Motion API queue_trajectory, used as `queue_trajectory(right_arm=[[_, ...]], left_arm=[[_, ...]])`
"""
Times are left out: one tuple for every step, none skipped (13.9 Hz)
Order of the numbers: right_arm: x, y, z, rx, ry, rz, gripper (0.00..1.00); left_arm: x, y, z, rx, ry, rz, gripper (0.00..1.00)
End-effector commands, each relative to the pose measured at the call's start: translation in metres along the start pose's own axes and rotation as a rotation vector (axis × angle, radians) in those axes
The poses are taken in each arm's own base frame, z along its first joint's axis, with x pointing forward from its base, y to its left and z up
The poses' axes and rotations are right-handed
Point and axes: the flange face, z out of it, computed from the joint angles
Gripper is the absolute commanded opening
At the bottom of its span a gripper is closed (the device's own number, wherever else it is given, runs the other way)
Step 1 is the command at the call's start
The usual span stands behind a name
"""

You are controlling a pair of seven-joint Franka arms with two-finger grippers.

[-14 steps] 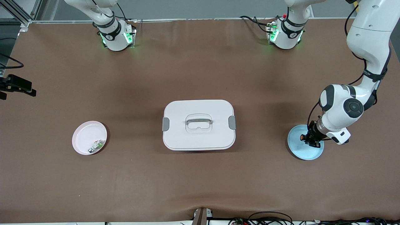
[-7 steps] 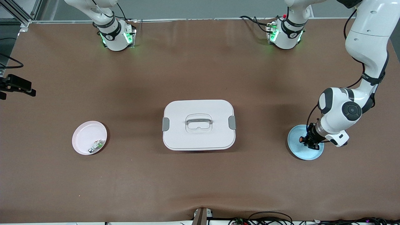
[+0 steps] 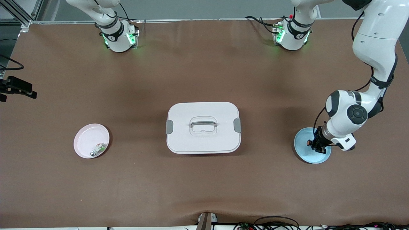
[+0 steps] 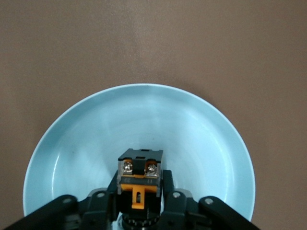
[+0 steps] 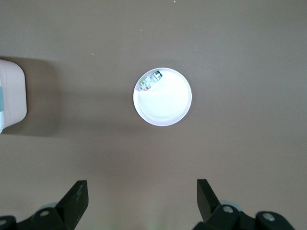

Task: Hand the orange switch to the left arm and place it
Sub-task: 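Lower the switch onto the blue plate and open the left gripper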

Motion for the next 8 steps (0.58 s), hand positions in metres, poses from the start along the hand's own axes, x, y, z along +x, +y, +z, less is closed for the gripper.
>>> queue_trajectory(right_arm=[[-0.007,0.008,-0.002,0.005,0.001,0.021,1.0],[-0.008,0.012,-0.002,0.005,0.002,0.028,1.0],[-0.009,0.011,-0.003,0.004,0.003,0.03,1.0],[-0.01,0.015,-0.004,0.003,0.003,0.039,1.0],[-0.013,0.019,-0.007,0.002,0.004,0.048,1.0],[-0.016,0.023,-0.009,0.002,0.008,0.054,1.0],[-0.017,0.024,-0.01,0.002,0.008,0.057,1.0],[-0.018,0.026,-0.011,0.004,0.01,0.06,1.0]], left_arm=[[0.001,0.008,-0.004,-0.022,0.021,0.013,0.86],[0.002,0.01,-0.005,-0.026,0.022,0.011,1.0],[0.002,0.01,-0.007,-0.029,0.023,0.01,1.0],[0.002,0.012,-0.011,-0.036,0.025,0.01,1.0],[0.001,0.017,-0.017,-0.048,0.027,0.008,1.0],[0.002,0.021,-0.025,-0.063,0.033,0.004,1.0],[0.005,0.025,-0.034,-0.079,0.038,-0.004,1.0],[0.009,0.029,-0.04,-0.087,0.044,-0.01,1.0]])
